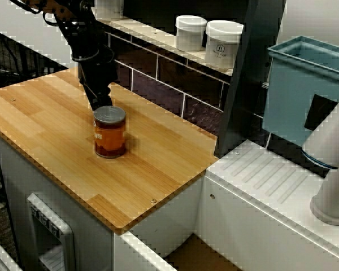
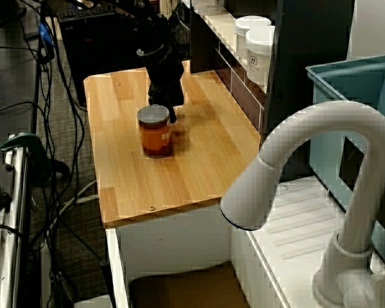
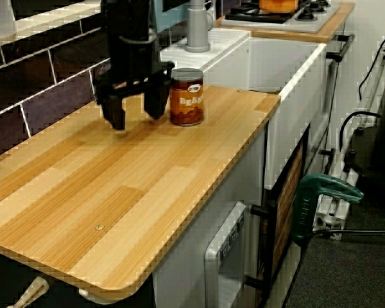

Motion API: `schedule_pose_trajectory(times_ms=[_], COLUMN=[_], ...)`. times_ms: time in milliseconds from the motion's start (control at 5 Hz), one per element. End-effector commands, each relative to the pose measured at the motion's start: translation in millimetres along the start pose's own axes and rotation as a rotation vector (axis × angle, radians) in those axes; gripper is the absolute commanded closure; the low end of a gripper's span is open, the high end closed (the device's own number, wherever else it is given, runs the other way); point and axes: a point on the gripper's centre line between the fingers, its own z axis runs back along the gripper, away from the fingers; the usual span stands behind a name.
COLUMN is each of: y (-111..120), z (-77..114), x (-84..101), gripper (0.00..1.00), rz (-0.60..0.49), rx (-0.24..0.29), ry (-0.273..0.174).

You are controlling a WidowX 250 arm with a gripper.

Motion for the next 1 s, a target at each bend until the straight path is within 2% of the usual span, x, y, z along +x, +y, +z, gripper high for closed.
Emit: schedule_pose_trajectory(times_ms=[0, 400, 800], y=[-21.1, -34.7, -47.8], z=[22.1, 22.7, 23.6], x=[-7.2, -12.4, -15.1], gripper=[0.0, 0.0, 0.0], rz=[-0.006, 0.011, 0.05], rx=[0.023, 0.005, -0.008], ry=[-0.039, -0.049, -0.02])
